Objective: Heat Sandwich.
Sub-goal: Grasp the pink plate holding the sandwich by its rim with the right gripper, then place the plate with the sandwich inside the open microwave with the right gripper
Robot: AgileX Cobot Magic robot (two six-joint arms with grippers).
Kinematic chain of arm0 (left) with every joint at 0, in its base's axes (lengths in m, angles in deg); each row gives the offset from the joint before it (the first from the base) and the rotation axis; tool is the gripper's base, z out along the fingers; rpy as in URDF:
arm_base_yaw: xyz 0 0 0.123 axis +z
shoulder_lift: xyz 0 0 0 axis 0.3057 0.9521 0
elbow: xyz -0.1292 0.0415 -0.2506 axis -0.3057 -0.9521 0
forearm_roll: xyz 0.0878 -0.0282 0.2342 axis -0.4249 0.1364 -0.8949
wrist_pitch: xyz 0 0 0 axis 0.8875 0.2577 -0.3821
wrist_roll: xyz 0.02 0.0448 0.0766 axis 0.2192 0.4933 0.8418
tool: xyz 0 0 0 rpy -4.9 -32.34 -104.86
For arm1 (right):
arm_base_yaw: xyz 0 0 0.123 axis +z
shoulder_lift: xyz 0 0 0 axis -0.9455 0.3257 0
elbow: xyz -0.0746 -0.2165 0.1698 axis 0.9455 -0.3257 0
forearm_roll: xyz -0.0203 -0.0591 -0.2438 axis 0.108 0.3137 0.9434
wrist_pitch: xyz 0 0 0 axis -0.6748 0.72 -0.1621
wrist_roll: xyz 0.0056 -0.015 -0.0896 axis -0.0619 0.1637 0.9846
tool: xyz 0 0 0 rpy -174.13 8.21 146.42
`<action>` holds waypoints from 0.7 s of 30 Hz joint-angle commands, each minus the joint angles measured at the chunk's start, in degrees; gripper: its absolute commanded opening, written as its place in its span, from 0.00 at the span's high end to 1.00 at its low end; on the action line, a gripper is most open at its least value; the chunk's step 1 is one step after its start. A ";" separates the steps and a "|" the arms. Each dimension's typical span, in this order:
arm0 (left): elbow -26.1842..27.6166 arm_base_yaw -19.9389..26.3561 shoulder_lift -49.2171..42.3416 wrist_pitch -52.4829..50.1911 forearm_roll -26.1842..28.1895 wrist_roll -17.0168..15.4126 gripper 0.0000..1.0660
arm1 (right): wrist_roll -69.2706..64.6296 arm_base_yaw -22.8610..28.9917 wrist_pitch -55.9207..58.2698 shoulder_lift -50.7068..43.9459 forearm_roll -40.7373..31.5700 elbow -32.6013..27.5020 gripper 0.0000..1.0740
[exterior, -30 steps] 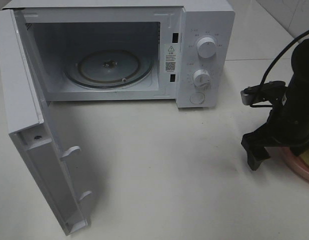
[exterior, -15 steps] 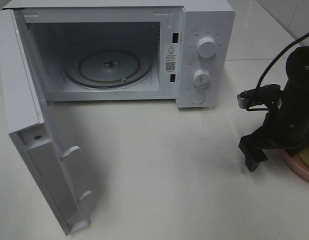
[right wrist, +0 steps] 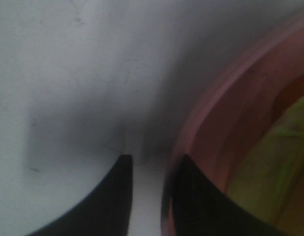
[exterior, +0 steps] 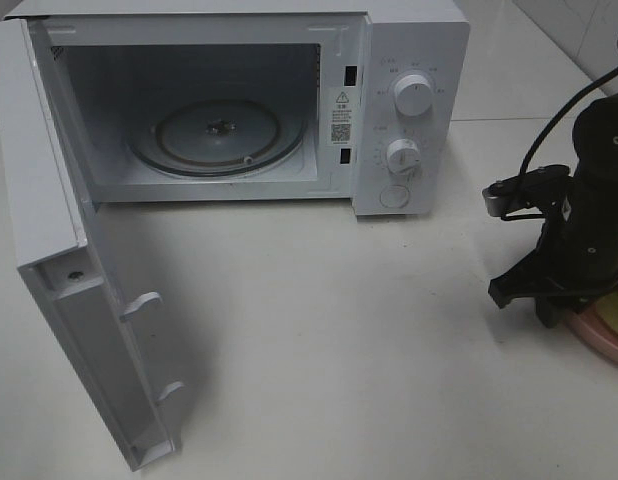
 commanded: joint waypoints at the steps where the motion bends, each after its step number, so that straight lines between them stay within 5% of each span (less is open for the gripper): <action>1: -0.17 0.11 -1.49 -0.17 -0.06 0.00 0.08 | -4.13 -0.17 1.09 0.17 4.13 0.17 1.00; 21: -0.17 0.11 -1.49 -0.17 -0.06 0.00 0.08 | -6.70 0.06 2.12 0.17 4.98 0.17 1.00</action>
